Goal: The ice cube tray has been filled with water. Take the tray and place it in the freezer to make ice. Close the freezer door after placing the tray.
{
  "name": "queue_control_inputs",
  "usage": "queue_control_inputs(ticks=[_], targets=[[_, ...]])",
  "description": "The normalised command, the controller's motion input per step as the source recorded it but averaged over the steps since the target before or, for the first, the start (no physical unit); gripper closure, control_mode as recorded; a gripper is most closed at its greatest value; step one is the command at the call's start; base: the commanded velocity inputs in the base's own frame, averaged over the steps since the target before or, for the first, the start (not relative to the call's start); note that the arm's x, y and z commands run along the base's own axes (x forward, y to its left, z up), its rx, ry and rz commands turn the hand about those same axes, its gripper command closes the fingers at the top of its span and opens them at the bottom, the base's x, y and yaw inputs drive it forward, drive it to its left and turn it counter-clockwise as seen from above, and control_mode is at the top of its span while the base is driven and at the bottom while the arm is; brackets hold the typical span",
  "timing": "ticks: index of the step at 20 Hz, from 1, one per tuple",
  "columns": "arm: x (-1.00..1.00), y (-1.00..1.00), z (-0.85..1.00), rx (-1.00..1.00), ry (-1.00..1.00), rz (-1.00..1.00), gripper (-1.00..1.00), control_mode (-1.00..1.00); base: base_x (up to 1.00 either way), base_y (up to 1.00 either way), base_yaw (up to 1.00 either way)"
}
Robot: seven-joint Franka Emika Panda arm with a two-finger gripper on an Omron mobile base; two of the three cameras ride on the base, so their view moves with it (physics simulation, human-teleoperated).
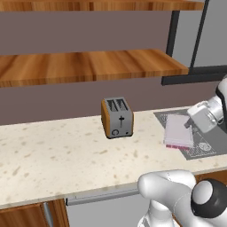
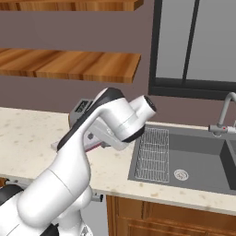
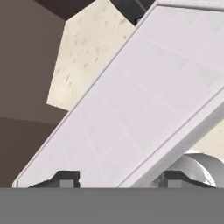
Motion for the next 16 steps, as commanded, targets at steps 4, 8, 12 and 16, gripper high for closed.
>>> queue_control_inputs(ticks=[4,8,12,16], targets=[[-0.30,0.05,0.01,0.00,0.19,0.00,1.00,-1.00,0.00,0.00,0.00],[-0.33,0.00,0.01,0.00,0.20,0.00,1.00,-1.00,0.00,0.00,0.00],[-0.22,0.03,0.01,0.00,0.07,0.00,1.00,-1.00,0.00,0.00,0.00],[-0.09,0.19,0.00,-0.13,-0.18,0.00,1.00,-1.00,0.00,0.00,0.00]])
